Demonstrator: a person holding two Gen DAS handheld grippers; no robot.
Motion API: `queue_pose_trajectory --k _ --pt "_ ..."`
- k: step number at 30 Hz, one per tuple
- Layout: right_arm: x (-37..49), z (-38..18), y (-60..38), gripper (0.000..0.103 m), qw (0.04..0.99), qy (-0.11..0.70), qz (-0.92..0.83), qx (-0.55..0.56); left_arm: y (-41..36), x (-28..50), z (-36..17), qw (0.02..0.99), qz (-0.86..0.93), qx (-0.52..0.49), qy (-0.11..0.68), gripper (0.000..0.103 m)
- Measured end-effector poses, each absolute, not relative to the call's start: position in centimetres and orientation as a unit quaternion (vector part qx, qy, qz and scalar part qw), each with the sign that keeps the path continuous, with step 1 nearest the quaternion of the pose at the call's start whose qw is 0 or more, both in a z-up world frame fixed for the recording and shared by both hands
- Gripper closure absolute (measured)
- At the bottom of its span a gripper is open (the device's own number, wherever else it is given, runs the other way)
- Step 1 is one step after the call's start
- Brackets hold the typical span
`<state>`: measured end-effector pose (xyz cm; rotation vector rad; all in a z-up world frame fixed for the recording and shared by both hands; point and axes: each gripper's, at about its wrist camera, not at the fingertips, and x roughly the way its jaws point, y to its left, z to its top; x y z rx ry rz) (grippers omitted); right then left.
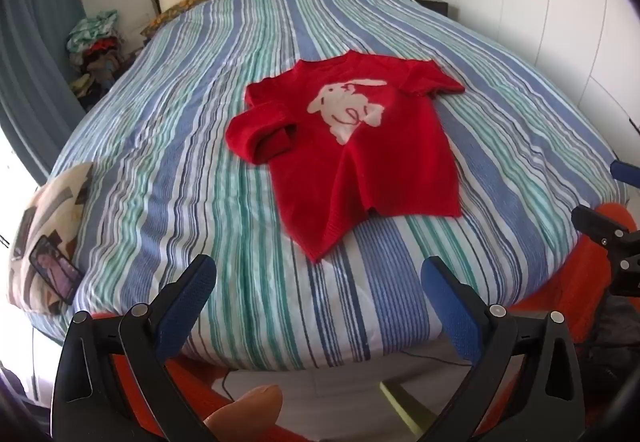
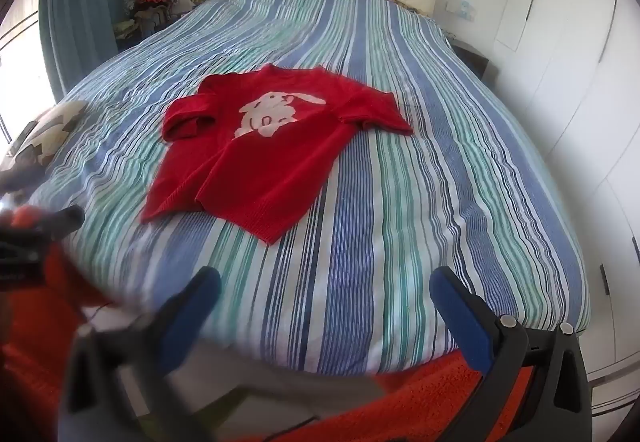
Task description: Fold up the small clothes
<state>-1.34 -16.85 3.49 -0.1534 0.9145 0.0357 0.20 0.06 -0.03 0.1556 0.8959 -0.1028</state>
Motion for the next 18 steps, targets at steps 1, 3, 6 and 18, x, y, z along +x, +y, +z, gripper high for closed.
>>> queue_pose_trajectory --k 1,3,6,18 --pt "-1.4 3.5 -16.8 0.0 0.894 0.442 0.016 -0.076 0.1 0.2 0.0 0.897 -0.052 0.071 0.433 0.001" --pt "-1.4 3.7 -16.7 0.0 0.896 0.438 0.017 -0.075 0.1 0.3 -0.1 0.895 -0.048 0.071 0.437 0.001" --pt "-1.3 3.9 -16.6 0.0 0.898 0.434 0.018 -0.073 0.7 0.4 0.0 0.901 -0.049 0.062 0.428 0.0" --pt "-1.3 3.6 -16.6 0.0 0.897 0.435 0.021 -0.072 1.0 0.4 0.0 0.906 -0.025 0.054 0.419 0.0"
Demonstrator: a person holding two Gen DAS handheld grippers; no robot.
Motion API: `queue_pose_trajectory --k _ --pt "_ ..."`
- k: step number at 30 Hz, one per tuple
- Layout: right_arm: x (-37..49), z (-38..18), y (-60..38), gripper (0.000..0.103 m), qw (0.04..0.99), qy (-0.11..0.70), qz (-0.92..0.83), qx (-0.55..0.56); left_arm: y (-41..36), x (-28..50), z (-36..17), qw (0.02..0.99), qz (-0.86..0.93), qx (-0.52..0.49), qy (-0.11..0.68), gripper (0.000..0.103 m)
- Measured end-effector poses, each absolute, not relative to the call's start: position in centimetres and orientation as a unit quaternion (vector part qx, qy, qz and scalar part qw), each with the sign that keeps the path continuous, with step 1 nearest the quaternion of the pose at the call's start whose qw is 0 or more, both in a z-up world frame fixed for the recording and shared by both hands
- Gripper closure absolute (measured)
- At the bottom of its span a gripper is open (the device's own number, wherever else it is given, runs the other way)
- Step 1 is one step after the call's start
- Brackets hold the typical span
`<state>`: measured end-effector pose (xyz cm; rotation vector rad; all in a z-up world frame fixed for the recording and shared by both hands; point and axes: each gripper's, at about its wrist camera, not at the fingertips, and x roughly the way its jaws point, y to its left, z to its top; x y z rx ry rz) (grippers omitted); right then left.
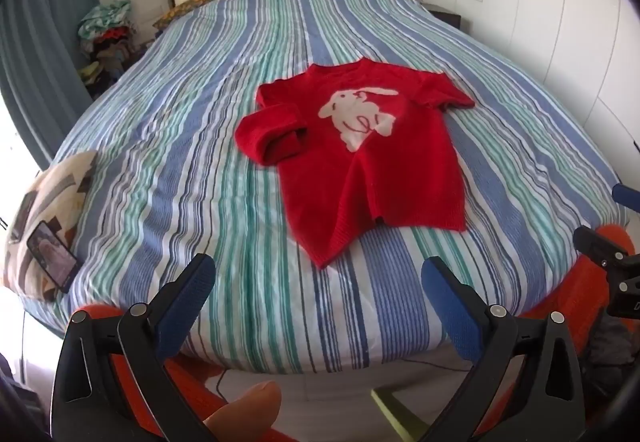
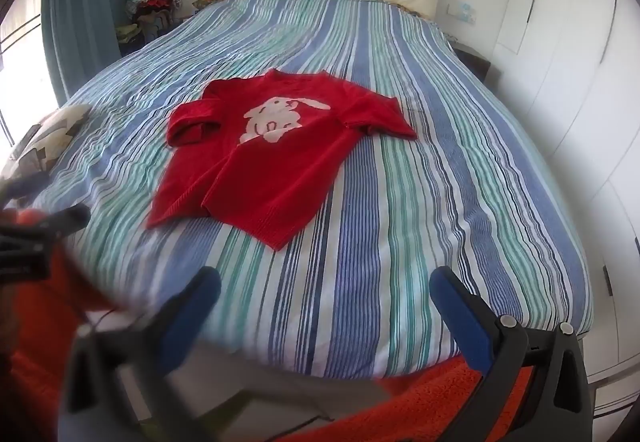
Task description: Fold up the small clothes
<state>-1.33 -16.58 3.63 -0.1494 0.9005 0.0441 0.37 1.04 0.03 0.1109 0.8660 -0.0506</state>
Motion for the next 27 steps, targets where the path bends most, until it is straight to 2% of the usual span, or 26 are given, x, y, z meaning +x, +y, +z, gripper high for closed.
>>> queue_pose_trajectory --k 8,15,27 --pt "-1.4 3.6 -16.8 0.0 0.901 0.429 0.018 -0.068 1.8 0.7 1.1 0.923 0.006 0.041 0.382 0.0" --pt "-1.4 3.7 -16.9 0.0 0.901 0.429 0.017 -0.066 1.6 1.0 0.1 0.912 -0.002 0.044 0.407 0.0" --pt "-1.4 3.7 -16.7 0.0 0.901 0.427 0.018 -0.069 1.1 0.4 0.5 0.917 -0.034 0.039 0.397 0.0"
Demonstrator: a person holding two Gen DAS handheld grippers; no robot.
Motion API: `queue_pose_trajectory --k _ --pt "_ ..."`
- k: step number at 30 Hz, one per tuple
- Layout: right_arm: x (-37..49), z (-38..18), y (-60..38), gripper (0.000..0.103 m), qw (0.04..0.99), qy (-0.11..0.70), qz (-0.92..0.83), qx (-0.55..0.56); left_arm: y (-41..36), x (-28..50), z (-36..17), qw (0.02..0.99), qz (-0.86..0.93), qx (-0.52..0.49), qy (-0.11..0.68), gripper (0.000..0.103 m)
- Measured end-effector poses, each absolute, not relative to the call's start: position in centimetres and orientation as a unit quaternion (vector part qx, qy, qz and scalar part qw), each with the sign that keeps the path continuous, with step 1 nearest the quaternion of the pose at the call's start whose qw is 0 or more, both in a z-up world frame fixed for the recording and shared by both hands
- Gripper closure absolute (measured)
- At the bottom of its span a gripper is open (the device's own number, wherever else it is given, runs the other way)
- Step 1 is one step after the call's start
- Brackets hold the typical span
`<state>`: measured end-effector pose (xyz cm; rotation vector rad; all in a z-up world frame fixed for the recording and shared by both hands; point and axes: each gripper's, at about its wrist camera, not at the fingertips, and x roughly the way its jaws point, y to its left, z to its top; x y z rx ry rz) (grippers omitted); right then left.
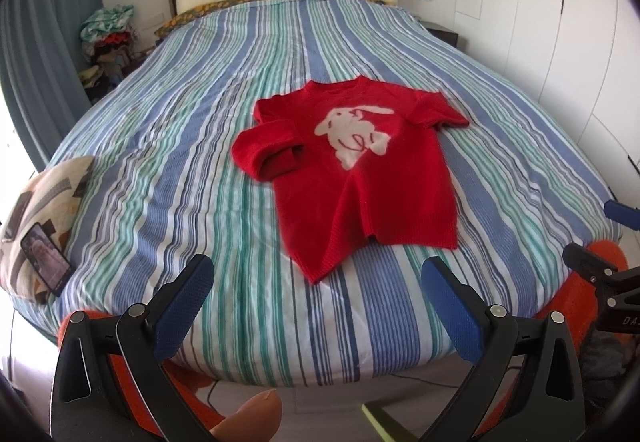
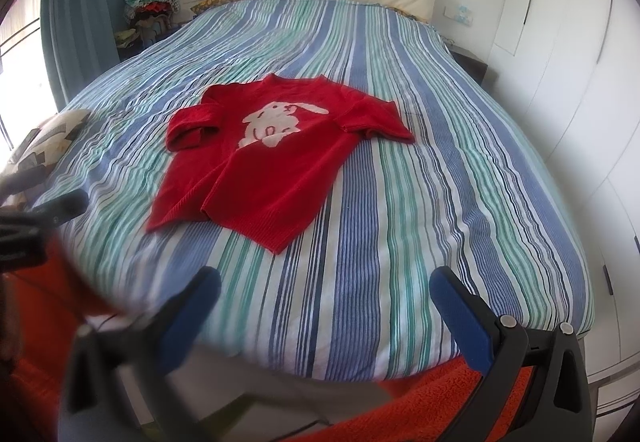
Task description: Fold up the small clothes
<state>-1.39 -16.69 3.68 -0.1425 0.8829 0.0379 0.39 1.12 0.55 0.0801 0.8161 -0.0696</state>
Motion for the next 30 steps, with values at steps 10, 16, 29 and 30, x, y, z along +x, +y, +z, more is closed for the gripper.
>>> queue_pose_trajectory --k 10,16,29,30 --pt "-1.5 3.6 -16.2 0.0 0.901 0.427 0.024 -0.075 0.6 0.5 0.0 0.903 -0.053 0.048 0.424 0.0" --pt "-1.5 3.5 -15.8 0.0 0.901 0.427 0.026 -0.079 -0.2 -0.1 0.3 0.907 -0.066 0.065 0.41 0.0" --pt "-1.1 3.3 -15.2 0.0 0.897 0.432 0.031 -0.086 0.6 0.8 -0.8 0.897 -0.053 0.064 0.433 0.0" --pt "-1.0 3.2 -15.1 0.0 0.897 0.432 0.032 -0.087 0.6 0.9 -0.9 0.896 -0.052 0.063 0.436 0.0"
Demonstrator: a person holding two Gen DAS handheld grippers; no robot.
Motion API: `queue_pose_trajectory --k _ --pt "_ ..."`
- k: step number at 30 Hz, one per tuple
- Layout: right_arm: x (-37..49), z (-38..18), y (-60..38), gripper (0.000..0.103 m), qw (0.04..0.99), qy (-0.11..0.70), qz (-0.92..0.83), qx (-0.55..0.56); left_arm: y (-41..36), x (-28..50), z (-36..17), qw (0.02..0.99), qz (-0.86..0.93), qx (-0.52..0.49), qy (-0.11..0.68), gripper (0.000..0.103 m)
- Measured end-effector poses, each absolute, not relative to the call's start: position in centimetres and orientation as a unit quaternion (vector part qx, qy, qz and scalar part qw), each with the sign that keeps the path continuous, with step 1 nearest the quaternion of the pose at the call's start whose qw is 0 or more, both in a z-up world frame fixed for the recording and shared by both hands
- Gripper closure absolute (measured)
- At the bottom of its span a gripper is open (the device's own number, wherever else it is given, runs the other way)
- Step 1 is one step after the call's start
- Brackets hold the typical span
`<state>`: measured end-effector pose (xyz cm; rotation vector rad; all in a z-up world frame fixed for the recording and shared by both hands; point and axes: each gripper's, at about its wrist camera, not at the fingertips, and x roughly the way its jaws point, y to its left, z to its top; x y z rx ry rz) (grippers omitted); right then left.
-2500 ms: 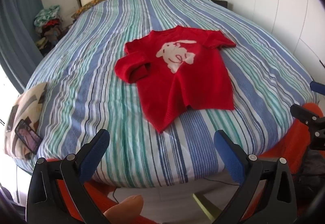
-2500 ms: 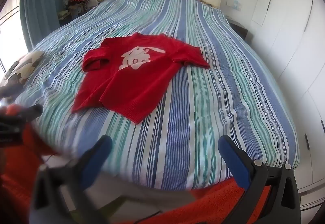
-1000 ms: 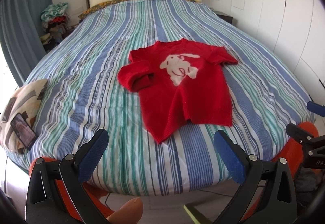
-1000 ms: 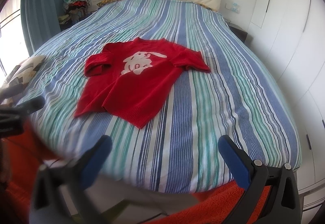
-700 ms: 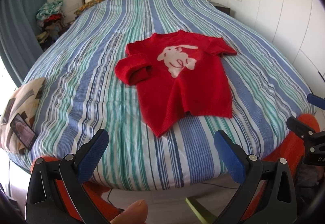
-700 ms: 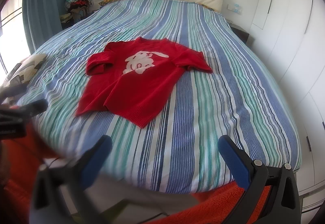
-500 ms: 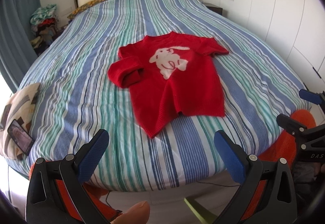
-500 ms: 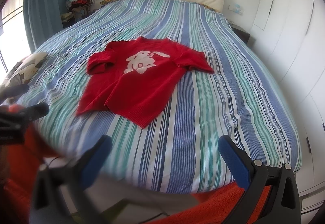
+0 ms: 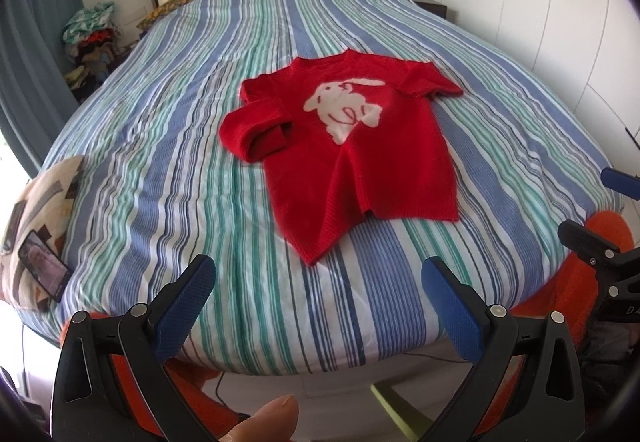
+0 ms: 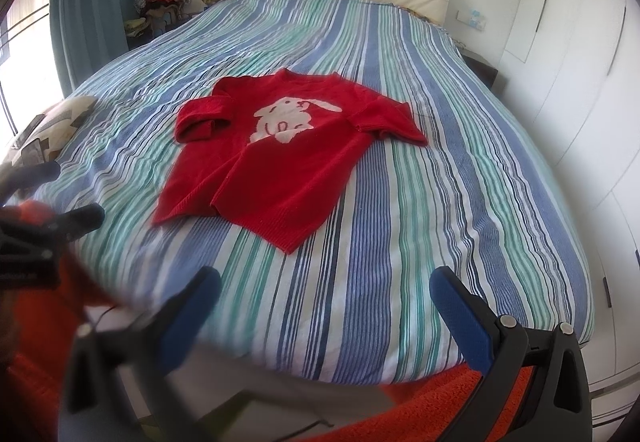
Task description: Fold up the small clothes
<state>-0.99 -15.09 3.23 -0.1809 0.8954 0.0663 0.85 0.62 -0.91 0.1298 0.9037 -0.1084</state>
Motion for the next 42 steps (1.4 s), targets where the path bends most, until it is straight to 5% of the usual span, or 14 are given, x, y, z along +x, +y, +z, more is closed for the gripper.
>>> queue_pose_trajectory --k 42 --pt "-0.8 2.5 -15.0 0.0 0.894 0.439 0.034 -0.081 3.5 2.2 -2.7 0.879 -0.051 -0.005 0.474 0.0"
